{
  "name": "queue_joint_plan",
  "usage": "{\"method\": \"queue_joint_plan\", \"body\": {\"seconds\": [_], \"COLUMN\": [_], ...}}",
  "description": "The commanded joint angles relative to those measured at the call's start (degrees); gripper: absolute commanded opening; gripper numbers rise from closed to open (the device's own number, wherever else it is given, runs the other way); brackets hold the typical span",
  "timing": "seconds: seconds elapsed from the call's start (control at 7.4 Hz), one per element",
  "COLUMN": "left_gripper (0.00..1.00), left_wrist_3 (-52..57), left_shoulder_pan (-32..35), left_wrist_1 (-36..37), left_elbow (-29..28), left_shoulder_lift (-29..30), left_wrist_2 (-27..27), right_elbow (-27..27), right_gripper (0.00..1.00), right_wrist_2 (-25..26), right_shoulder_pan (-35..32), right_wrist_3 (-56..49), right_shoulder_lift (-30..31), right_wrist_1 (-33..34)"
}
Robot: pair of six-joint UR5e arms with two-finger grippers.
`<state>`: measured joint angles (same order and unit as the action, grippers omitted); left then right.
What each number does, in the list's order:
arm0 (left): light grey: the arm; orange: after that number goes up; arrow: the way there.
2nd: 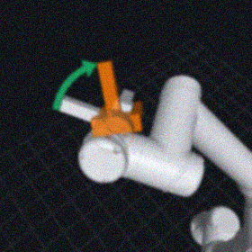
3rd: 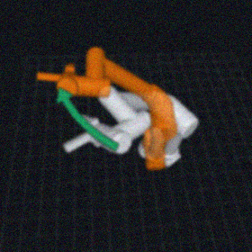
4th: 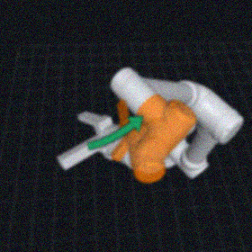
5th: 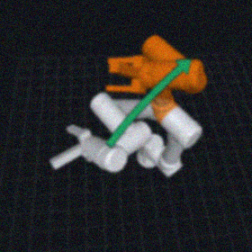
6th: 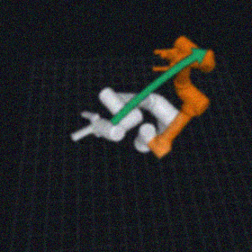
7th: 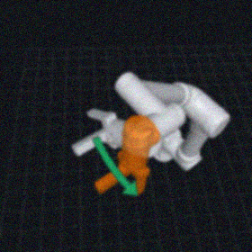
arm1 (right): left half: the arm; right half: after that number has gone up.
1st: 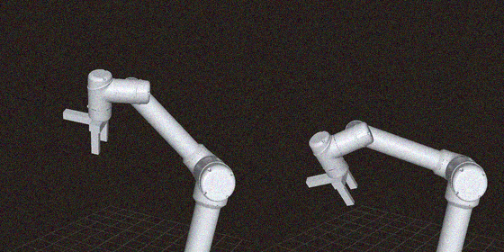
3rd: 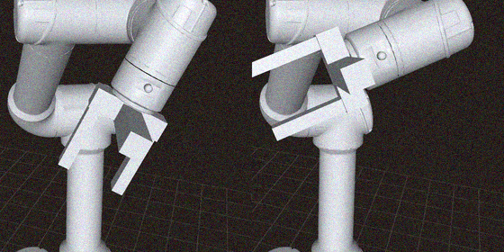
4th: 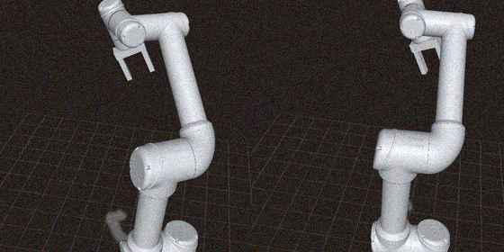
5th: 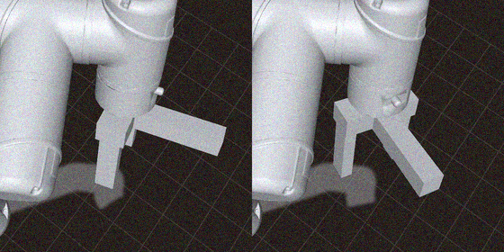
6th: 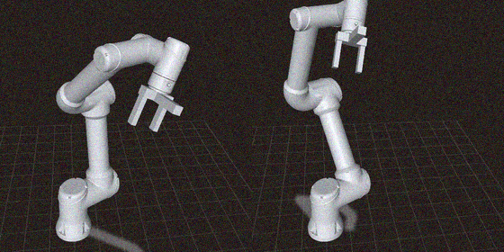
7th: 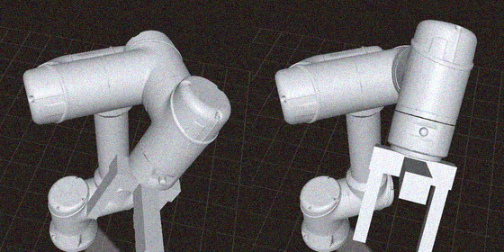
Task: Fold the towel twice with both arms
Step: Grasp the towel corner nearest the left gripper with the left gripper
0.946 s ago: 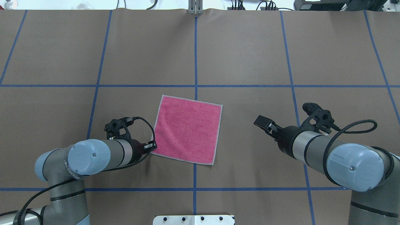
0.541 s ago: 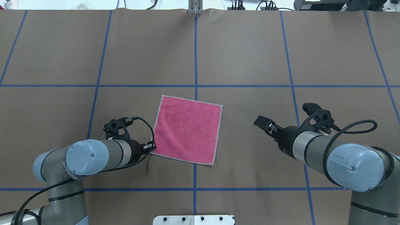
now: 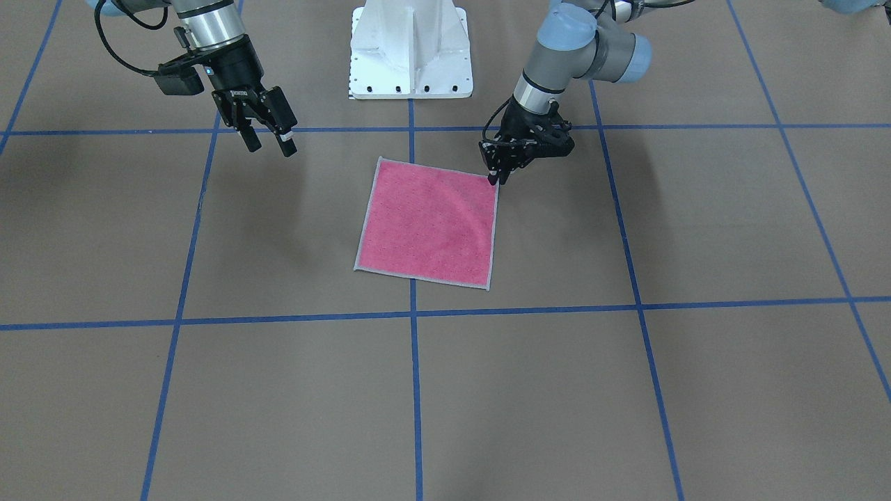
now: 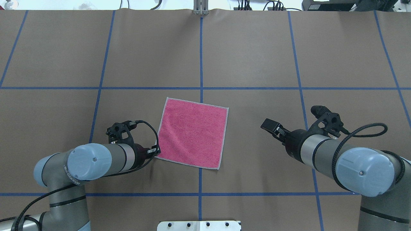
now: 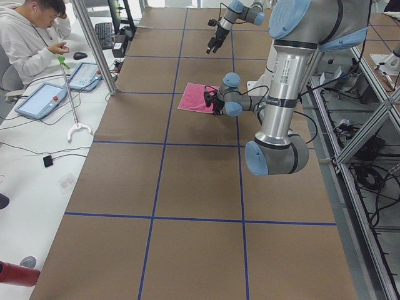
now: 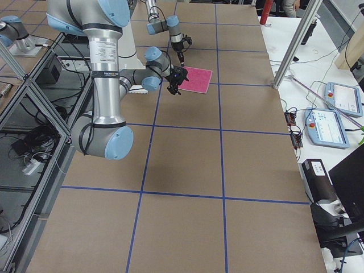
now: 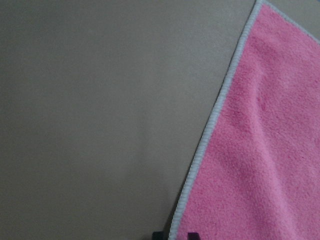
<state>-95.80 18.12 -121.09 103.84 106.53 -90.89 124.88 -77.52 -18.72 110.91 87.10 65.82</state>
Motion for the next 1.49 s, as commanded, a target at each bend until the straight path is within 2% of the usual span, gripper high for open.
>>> {"method": "queue_joint_plan", "body": {"seconds": [0.0, 0.14, 0.41, 0.68, 0.81, 1.08, 1.22, 1.35], "left_gripper": [0.29, 0.29, 0.37, 0.37, 0.31, 0.10, 0.09, 0.00], "left_wrist_3": [0.00, 0.00, 0.96, 2.02, 2.02, 2.02, 2.11, 2.11], "left_shoulder_pan": [-0.10, -0.62, -0.63, -0.63, -0.63, -0.54, -0.54, -0.54], "left_wrist_1": [0.07, 0.07, 0.07, 0.15, 0.15, 0.15, 0.15, 0.15], "left_elbow": [0.05, 0.05, 0.57, 0.49, 0.32, 0.23, 0.23, 0.31], "left_shoulder_lift": [0.00, 0.00, -0.09, -0.27, -0.18, -0.09, -0.09, -0.18], "left_wrist_2": [-0.08, -0.08, -0.25, -0.61, -0.69, -0.69, -0.69, -0.69], "right_elbow": [0.01, 0.01, -0.08, -0.08, -0.08, -0.08, -0.08, -0.08], "right_gripper": [0.98, 0.98, 0.98, 0.98, 0.98, 0.98, 0.98, 0.99], "right_wrist_2": [0.00, 0.00, 0.00, 0.00, 0.00, 0.00, 0.00, 0.09], "right_shoulder_pan": [0.00, 0.00, 0.00, 0.17, 0.18, 0.18, 0.26, 0.52], "right_wrist_3": [0.01, 0.01, 0.01, 0.01, 0.01, 0.01, -0.08, 0.01], "right_shoulder_lift": [0.00, 0.00, 0.00, 0.00, 0.00, -0.09, -0.18, -0.18], "right_wrist_1": [0.01, 0.01, -0.08, -0.08, 0.01, 0.01, 0.01, 0.01]}}
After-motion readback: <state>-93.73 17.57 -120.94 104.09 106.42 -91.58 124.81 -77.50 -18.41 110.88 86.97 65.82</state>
